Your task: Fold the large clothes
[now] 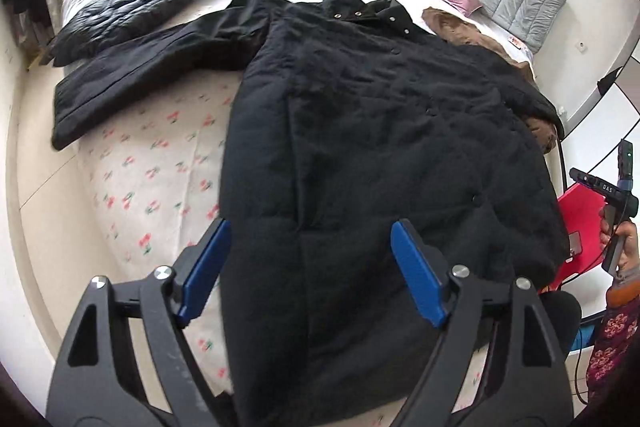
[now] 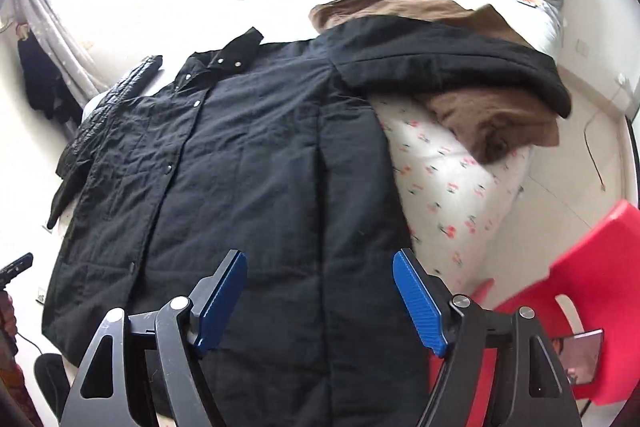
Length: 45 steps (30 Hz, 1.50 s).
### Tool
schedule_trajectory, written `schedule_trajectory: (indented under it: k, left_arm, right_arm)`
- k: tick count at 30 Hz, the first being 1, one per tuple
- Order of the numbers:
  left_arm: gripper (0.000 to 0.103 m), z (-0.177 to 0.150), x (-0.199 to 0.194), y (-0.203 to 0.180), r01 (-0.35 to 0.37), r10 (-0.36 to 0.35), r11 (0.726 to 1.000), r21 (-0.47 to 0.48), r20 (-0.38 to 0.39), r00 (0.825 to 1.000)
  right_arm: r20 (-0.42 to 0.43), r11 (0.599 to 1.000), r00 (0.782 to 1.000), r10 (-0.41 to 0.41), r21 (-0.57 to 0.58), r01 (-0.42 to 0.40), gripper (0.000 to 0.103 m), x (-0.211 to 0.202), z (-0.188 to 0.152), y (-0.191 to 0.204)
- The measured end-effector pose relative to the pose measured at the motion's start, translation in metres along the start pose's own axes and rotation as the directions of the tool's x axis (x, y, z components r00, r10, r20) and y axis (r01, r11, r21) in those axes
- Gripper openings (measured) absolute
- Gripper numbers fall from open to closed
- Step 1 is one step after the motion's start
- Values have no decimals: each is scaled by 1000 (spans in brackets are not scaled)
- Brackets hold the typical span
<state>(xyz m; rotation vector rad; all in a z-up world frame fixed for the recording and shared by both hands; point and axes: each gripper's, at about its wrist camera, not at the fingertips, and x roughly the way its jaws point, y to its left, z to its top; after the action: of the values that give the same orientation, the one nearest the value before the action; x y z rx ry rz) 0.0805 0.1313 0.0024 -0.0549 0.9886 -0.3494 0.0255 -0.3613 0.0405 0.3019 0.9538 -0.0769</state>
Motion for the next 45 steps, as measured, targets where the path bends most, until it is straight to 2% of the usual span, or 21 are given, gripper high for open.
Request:
schedule_trajectory:
  k: [3, 6, 8, 10, 12, 14, 17, 20, 22, 24, 26, 29, 35, 38, 39, 40, 41, 42, 43, 44, 45]
  left_arm:
    - [82, 18, 44, -14, 43, -43, 999, 12, -21, 999]
    - [82, 26, 85, -19, 85, -86, 996, -25, -50, 995]
    - [82, 24, 109, -20, 65, -68, 997, -32, -111, 991]
    - [82, 14, 121, -23, 50, -45, 999, 17, -199, 979]
    - [82, 7, 108, -28, 25, 2, 993, 114, -226, 974]
    - [82, 4, 87, -21, 8, 25, 990, 142, -230, 973]
    - [82, 11, 48, 14, -5, 20, 995, 96, -148, 989]
    - [82, 27, 15, 72, -93, 92, 995, -21, -38, 995]
    - [85, 39, 0, 122, -173, 176, 973, -152, 7, 984]
    - [86, 49, -8, 177, -249, 271, 921, -301, 33, 962]
    - [86, 54, -6, 231, -270, 318, 865, -423, 46, 947]
    - [86, 59, 16, 295, -249, 299, 809, -532, 9, 954]
    - [85, 74, 69, 356, -169, 226, 768, -618, 14, 974]
    - [65, 82, 86, 365, -115, 187, 751, -650, 42, 981]
    - [42, 88, 90, 363, -90, 171, 747, -659, 60, 983]
    - [20, 94, 88, 360, -109, 194, 745, -658, 57, 979]
    - [10, 102, 81, 353, -152, 248, 755, -638, 63, 967]
    - [10, 110, 69, 346, -175, 297, 770, -613, 101, 949]
    - [10, 118, 53, 338, -215, 366, 772, -598, 142, 920]
    - [10, 124, 36, 331, -266, 446, 755, -599, 171, 879]
    - [10, 129, 20, 327, -315, 528, 729, -608, 206, 824]
  right_arm:
    - [-13, 998, 998, 57, 7, -57, 77, 38, 17, 29]
    - [-38, 996, 996, 81, 39, -80, 77, 75, 32, 55]
    - [-53, 997, 996, 65, 50, -62, 77, 98, 40, 74]
    - [-86, 998, 995, 50, 41, -46, 77, 119, 40, 88]
    - [-151, 1000, 989, 11, 25, -7, 77, 142, 34, 96]
    - [-139, 1000, 990, -17, 15, 19, 77, 154, 23, 97]
    - [-107, 998, 993, -47, -42, 43, 78, 151, 20, 103]
    - [-98, 1000, 995, -24, -9, 24, 78, 147, 21, 106]
    - [-92, 1000, 996, 19, -1, -20, 78, 143, 18, 108]
    - [-72, 999, 997, 31, -8, -32, 78, 139, 19, 113]
    - [-43, 999, 999, 25, -21, -26, 78, 135, 21, 118]
    - [-20, 999, 1000, 18, -38, -19, 78, 133, 22, 129]
    - [-41, 998, 999, -7, -66, 5, 78, 141, 26, 138]
    - [-63, 997, 998, -20, -72, 16, 78, 148, 25, 140]
    - [-69, 997, 997, -26, -75, 21, 78, 149, 23, 140]
    - [-75, 997, 997, -33, -76, 27, 78, 151, 23, 140]
    - [-79, 996, 996, -36, -78, 30, 78, 153, 21, 139]
    - [-83, 996, 996, -41, -83, 34, 78, 155, 21, 140]
    - [-83, 995, 995, -46, -87, 39, 78, 156, 20, 140]
    - [-81, 995, 995, -51, -92, 43, 78, 156, 20, 141]
    - [-79, 994, 995, -54, -97, 47, 78, 156, 19, 141]
